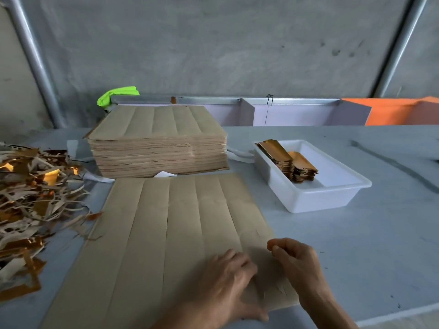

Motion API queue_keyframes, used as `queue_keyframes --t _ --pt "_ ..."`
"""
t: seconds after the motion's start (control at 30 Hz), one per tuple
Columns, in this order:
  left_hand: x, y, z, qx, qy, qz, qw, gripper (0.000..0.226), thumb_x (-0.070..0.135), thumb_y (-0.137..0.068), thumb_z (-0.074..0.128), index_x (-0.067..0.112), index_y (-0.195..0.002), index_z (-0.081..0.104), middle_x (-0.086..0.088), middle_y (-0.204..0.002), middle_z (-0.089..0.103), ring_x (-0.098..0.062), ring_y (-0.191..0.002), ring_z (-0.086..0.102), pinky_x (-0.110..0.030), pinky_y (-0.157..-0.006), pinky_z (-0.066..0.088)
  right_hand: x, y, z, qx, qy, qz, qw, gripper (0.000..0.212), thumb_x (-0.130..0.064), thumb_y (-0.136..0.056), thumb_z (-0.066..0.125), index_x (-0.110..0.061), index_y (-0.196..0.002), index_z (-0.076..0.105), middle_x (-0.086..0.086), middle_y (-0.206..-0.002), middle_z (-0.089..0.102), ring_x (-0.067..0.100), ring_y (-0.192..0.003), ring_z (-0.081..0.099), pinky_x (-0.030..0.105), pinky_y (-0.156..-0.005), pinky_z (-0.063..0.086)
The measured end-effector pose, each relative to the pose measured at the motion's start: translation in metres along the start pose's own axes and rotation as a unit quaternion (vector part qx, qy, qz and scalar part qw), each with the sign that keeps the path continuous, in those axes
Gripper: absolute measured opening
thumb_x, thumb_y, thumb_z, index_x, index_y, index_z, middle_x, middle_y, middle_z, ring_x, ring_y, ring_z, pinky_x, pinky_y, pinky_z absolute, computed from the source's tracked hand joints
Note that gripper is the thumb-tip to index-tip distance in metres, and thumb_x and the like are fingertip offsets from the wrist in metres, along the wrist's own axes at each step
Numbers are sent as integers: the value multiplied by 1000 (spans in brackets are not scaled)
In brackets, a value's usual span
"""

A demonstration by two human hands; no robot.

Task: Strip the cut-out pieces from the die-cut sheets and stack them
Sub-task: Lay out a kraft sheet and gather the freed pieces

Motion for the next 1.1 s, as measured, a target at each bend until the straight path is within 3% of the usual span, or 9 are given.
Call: queue_keyframes --t 0.13,0.23,0.4,0.5,0.6,0.83,1.0,1.1 --pt "-4 0 6 17 9 8 1000 71 70 -72 58 23 -124 50 5 -127 45 -14 -116 39 -30 -93 31 -2 1 -1 -8 3 -11 1000 23 -6 -89 60 -23 -79 72 -11 -84 70 4 -86 62 16 -67 43" --pt "-1 1 5 49 56 0 997 68 65 -71 63 19 -121 56 2 -124 53 -15 -114 46 -29 -95 37 -5 4 -2 -2 -12 -23 1000 28 -6 -87 63 -27 -69 69 -10 -71 72 5 -80 66 17 -68 45" --pt "-4 12 -12 164 263 -71 948 47 55 -68 74 24 -103 70 8 -91 72 -2 -84 63 -20 -77 48 -6 6 5 25 -25 -29 999 24 -11 -81 70 -18 -58 69 -11 -54 65 -3 -51 55 14 -53 39" --pt "-10 17 -22 246 247 -132 928 30 48 -69 77 20 -75 68 9 -68 64 -11 -62 56 -15 -54 37 -12 5 10 37 -37 -29 998 24 -16 -80 72 -14 -57 66 -7 -49 60 0 -45 47 17 -47 38" --pt "-14 19 -26 254 233 -168 924 27 40 -69 80 20 -69 63 6 -49 51 -10 -49 44 -20 -52 36 -19 4 11 44 -33 -53 997 28 -18 -79 73 -13 -54 62 -7 -47 58 -1 -44 48 11 -42 37" --pt "-8 19 -31 226 249 -124 934 26 25 -68 82 19 -88 67 16 -72 51 10 -64 47 -4 -60 31 -28 7 13 34 -28 -65 997 27 -21 -81 71 -13 -57 63 -4 -51 60 0 -47 52 12 -43 40" --pt "-16 24 -33 240 248 -132 929 28 26 -69 82 17 -91 68 12 -78 59 7 -62 49 -5 -59 34 -33 6 16 34 0 -68 997 25 -24 -84 68 -17 -61 64 -4 -55 62 10 -57 59 19 -54 45" --pt "-26 27 -38 253 242 -150 925 18 19 -72 81 12 -85 71 12 -73 62 7 -57 50 -5 -57 36 -35 5 19 21 4 -65 998 21 -22 -86 65 -19 -65 67 -8 -59 66 11 -60 61 19 -54 45"
Point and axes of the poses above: each hand's wrist, its own y-axis away from the middle knuckle, its own z-axis out of the palm, x = y × z, the point moved 3 cm from there along -y, towards the middle knuckle
